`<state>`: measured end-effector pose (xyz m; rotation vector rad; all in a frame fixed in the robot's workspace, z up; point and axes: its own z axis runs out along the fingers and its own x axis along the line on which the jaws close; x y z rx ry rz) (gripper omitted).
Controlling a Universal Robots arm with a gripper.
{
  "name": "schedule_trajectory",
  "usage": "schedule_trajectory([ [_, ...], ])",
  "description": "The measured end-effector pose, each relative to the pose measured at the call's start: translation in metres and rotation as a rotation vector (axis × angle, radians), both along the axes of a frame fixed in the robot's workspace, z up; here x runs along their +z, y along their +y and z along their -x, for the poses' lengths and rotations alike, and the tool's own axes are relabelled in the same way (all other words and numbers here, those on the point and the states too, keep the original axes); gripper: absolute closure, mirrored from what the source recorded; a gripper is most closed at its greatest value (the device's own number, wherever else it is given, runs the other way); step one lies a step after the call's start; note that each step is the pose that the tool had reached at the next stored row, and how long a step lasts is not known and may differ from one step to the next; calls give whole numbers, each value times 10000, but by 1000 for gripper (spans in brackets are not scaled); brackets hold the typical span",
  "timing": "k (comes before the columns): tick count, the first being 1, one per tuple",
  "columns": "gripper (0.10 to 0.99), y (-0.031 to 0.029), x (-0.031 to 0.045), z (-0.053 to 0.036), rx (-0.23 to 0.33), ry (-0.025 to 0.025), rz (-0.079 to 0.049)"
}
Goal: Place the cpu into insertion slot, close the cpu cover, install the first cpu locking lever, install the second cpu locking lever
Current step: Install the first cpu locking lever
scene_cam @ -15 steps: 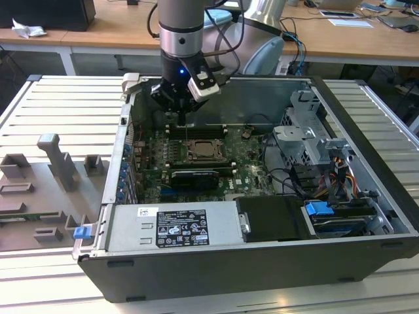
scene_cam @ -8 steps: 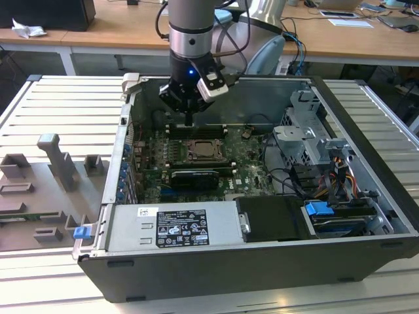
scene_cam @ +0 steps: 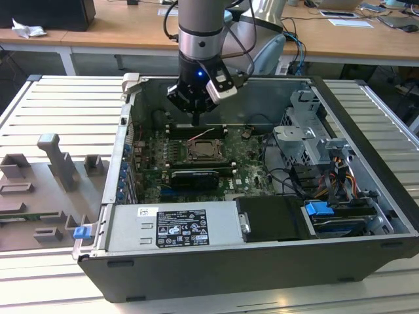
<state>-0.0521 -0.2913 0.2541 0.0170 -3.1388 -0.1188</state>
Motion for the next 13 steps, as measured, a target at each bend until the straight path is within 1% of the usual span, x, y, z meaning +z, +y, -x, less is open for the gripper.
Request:
schedule_trajectory([
  [13, 980, -1, -29, -8, 14, 3, 5],
])
